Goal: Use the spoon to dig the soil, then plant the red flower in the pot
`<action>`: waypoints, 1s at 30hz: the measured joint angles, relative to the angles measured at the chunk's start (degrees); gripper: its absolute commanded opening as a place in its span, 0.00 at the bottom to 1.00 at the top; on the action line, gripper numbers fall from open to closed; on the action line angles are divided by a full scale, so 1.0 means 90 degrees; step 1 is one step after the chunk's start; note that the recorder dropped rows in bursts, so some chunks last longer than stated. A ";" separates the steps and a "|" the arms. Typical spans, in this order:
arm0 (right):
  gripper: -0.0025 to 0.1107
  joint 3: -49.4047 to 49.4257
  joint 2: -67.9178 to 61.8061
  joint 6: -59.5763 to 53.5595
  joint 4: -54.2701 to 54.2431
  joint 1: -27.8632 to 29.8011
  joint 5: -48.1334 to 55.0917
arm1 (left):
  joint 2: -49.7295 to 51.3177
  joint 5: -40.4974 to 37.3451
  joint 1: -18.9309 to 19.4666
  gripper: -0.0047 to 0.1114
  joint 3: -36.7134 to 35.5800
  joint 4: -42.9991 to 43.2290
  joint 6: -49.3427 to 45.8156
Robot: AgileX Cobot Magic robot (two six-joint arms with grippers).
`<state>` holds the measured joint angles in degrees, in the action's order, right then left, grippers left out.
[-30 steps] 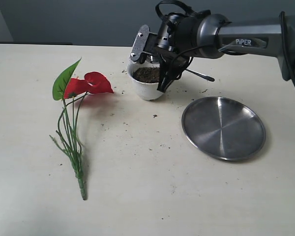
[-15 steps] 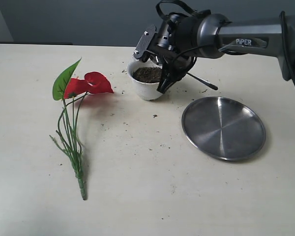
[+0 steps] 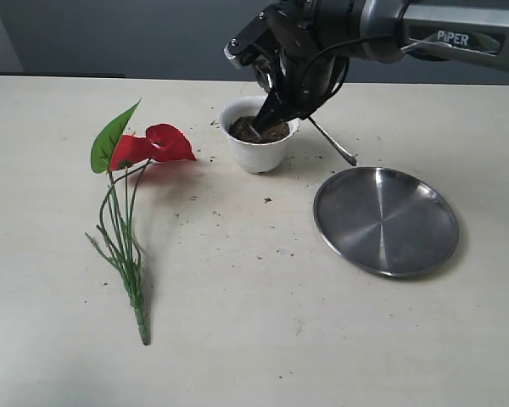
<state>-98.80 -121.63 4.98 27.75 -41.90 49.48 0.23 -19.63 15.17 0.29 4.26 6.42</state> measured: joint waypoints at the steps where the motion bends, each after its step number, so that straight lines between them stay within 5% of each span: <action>1: 0.02 0.0000 0.0000 0.0000 -0.0164 0.0024 0.0087 | 0.0000 0.0000 0.0000 0.04 0.0000 0.0000 0.0000; 30: 0.02 0.0000 0.0000 -0.0083 -0.1085 0.0119 0.0341 | 0.0000 0.0000 0.0000 0.04 0.0000 0.0000 0.0000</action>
<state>-98.80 -121.63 4.24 17.99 -40.83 52.55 0.23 -19.63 15.17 0.29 4.26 6.42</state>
